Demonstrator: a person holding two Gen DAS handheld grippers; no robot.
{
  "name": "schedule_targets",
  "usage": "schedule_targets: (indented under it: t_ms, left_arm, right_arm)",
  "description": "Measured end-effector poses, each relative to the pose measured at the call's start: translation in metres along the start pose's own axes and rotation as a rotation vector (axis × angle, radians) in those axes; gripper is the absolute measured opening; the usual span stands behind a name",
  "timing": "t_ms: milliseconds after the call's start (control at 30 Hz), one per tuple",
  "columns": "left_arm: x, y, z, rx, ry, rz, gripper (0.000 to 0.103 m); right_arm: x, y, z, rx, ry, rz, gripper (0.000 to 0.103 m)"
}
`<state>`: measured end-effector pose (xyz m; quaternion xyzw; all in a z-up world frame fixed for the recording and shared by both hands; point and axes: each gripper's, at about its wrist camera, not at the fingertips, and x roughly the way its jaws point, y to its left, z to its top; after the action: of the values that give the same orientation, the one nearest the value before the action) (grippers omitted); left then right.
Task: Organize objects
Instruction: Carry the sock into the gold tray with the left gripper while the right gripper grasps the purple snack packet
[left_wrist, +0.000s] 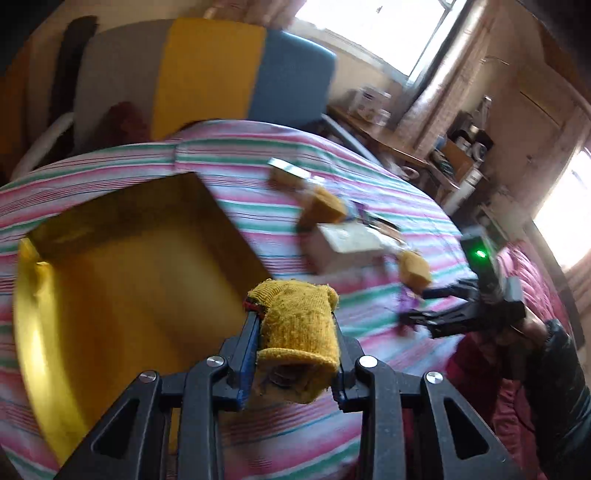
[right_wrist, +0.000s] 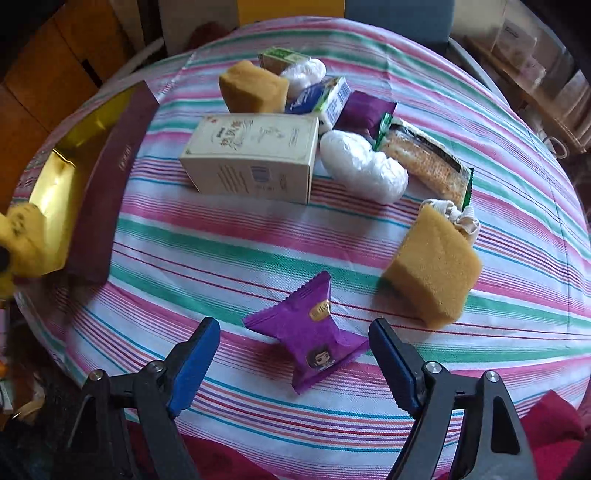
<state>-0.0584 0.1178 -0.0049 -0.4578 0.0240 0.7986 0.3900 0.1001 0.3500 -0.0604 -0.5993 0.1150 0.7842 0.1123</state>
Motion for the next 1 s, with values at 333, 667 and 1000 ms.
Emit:
schedule_targets:
  t_ms: [333,667,1000]
  left_arm:
    - [-0.005,0.154,0.022,-0.22,-0.014,0.258,0.032]
    - [0.032,0.206,0.049,-0.26,0.018,0.389,0.034]
    - [0.048,0.222,0.061,-0.262,0.018,0.497,0.05]
  right_arm:
    - [0.021,0.013,-0.002,-0.071,0.077,-0.071,0.029]
    - [0.018,0.003,-0.003,-0.056,0.075,-0.067,0.029]
    - [0.012,-0.01,0.001,-0.052,0.074,-0.054,0.029]
